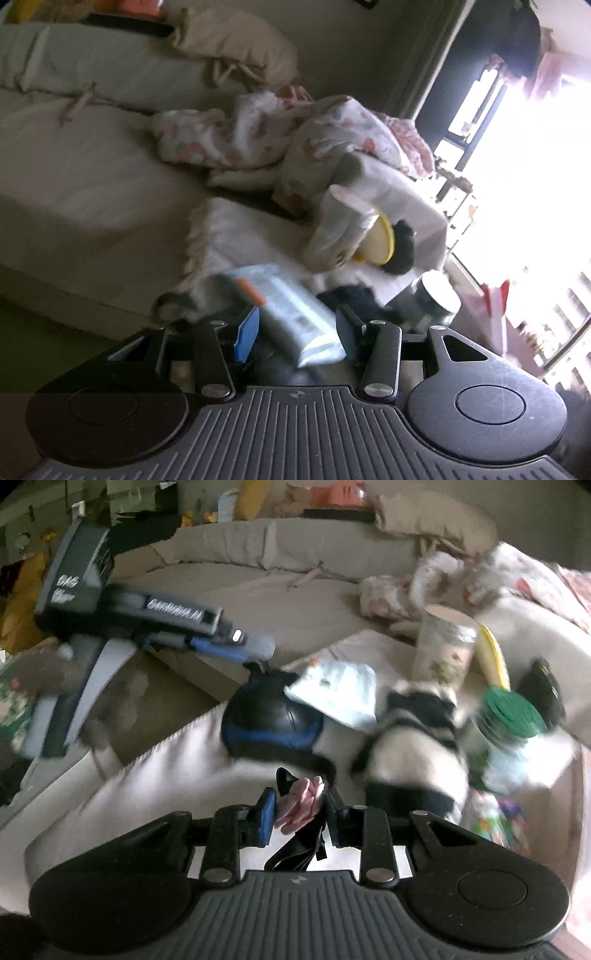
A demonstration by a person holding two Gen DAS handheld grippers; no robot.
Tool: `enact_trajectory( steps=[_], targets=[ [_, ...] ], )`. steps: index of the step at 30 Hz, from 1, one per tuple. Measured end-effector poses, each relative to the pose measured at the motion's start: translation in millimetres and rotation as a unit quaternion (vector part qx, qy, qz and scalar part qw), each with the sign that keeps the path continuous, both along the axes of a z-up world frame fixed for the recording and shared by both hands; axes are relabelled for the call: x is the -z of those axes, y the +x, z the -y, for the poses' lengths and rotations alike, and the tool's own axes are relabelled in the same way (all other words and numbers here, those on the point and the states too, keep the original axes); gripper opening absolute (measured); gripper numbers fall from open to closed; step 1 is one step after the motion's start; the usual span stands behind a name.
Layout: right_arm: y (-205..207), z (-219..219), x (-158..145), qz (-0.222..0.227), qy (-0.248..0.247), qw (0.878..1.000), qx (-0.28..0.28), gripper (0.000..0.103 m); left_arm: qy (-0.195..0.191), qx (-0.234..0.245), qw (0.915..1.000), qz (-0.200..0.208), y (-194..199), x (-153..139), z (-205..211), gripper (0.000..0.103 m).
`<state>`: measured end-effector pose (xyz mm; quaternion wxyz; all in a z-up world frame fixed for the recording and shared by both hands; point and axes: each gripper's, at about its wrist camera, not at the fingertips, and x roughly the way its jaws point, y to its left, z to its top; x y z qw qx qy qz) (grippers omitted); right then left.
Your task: Organize soft objects
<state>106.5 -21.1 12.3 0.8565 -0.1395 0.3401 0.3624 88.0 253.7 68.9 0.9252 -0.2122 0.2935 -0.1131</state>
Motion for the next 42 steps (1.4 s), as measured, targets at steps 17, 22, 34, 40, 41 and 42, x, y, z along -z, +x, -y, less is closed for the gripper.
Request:
enact_trajectory(
  steps=[17,22,34,40,41,42],
  targets=[
    [-21.7,57.0,45.9,0.017,0.027,0.997,0.073,0.068,0.095,-0.004,0.9876,-0.125,108.2,25.6,57.4,0.085],
    [-24.5,53.4,48.5,0.022,0.019,0.997,0.076,0.073,0.198,0.011,0.9753,-0.097,112.6,29.1,82.7,0.083],
    [-24.5,52.9,48.8,0.020,0.018,0.996,0.081,0.079,0.147,0.010,0.9850,-0.090,86.9,-1.4,91.0,0.081],
    [-24.0,52.9,48.5,0.020,0.017,0.996,0.081,0.079,0.133,0.037,0.9844,-0.109,88.8,0.9,99.8,0.081],
    [-24.1,53.1,48.4,0.020,0.017,0.996,0.080,0.080,0.164,0.024,0.9805,-0.106,89.3,2.7,100.8,0.081],
    [-24.0,53.0,48.4,0.020,0.017,0.996,0.081,0.080,0.201,0.010,0.9745,-0.099,90.4,4.6,101.0,0.081]
  ],
)
